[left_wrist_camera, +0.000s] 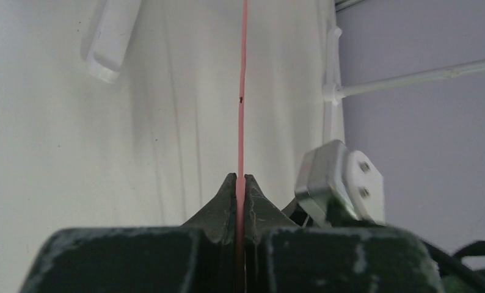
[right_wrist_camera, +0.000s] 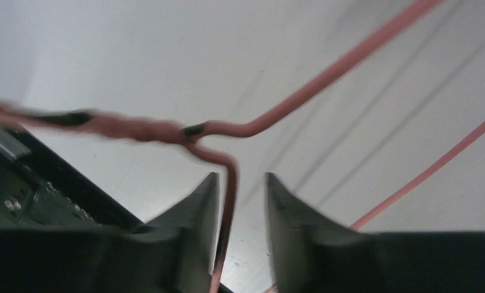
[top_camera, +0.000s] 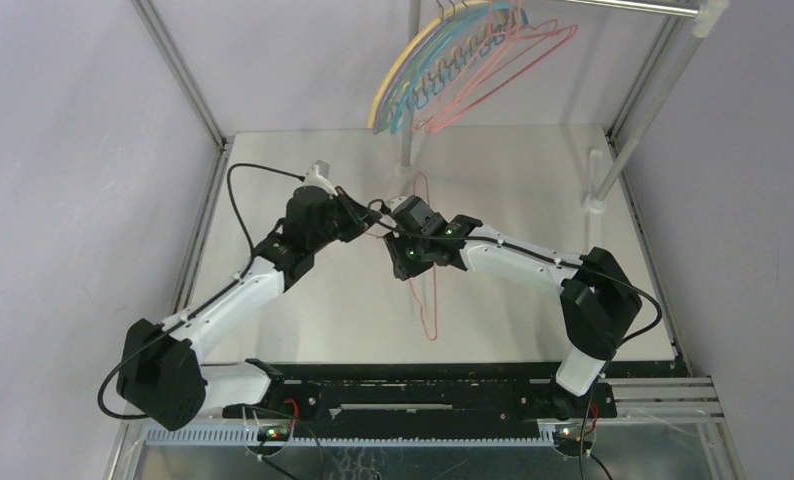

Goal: Organize the hangers

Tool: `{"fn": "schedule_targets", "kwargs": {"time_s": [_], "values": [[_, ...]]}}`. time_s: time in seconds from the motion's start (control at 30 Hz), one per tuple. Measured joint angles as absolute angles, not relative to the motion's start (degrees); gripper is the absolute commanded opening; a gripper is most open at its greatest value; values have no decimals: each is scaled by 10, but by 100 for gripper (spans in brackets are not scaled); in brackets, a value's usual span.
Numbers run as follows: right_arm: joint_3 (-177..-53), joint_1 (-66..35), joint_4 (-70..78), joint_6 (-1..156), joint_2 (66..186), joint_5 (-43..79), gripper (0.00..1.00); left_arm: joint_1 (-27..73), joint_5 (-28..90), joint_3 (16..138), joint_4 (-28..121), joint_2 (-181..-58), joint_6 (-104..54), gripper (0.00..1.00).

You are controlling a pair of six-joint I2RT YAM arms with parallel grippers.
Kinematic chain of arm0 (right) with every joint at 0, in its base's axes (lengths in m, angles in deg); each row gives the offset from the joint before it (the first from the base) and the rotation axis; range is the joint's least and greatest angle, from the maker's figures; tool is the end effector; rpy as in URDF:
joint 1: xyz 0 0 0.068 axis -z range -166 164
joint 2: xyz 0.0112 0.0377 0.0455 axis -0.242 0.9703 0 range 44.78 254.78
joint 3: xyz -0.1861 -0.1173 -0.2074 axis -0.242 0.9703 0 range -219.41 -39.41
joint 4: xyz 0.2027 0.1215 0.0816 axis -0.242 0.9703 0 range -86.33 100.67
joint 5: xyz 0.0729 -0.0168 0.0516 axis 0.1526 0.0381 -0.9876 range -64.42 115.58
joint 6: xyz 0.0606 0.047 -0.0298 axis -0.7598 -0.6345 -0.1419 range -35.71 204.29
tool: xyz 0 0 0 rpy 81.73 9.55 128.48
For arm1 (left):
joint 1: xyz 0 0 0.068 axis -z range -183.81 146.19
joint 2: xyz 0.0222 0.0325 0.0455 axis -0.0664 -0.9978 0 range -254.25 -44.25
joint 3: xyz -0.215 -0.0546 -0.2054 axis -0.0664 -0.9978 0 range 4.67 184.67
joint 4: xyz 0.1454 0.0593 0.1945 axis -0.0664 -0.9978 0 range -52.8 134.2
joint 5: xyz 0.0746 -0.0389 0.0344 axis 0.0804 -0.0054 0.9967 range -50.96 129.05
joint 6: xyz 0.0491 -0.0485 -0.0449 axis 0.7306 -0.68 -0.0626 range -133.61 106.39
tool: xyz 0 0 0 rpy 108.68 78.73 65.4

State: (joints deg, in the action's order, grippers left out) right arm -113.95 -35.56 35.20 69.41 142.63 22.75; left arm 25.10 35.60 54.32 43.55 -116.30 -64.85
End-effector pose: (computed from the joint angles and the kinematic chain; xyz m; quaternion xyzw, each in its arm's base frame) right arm 0.2447 0.2927 0.2493 -0.2912 0.9074 0.1809 0.2430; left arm 0.2616 -0.1493 0.3033 -0.1452 0.8212 -0.3741 0.4057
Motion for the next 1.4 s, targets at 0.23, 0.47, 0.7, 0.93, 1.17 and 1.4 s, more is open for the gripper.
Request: {"fn": "schedule_targets", "kwargs": {"time_s": [0.23,0.47,0.7,0.93,1.17,1.4], "values": [[-1139,-355,331,705,1424,255,0,251,359,543,420,-1124,-652,36],[-1082,-308,332,702,1366,228,0,251,343,543,424,-1098,-631,99],[-1039,-247,352,699,1284,189,0,251,340,543,445,-1044,-594,99],[-1019,-215,411,694,1169,147,0,251,354,533,429,-1040,-571,100],[-1103,-68,413,656,1099,109,0,251,359,519,411,-1052,-562,100],[-1271,23,358,617,1195,69,0,251,359,519,401,-1058,-549,99]]}}
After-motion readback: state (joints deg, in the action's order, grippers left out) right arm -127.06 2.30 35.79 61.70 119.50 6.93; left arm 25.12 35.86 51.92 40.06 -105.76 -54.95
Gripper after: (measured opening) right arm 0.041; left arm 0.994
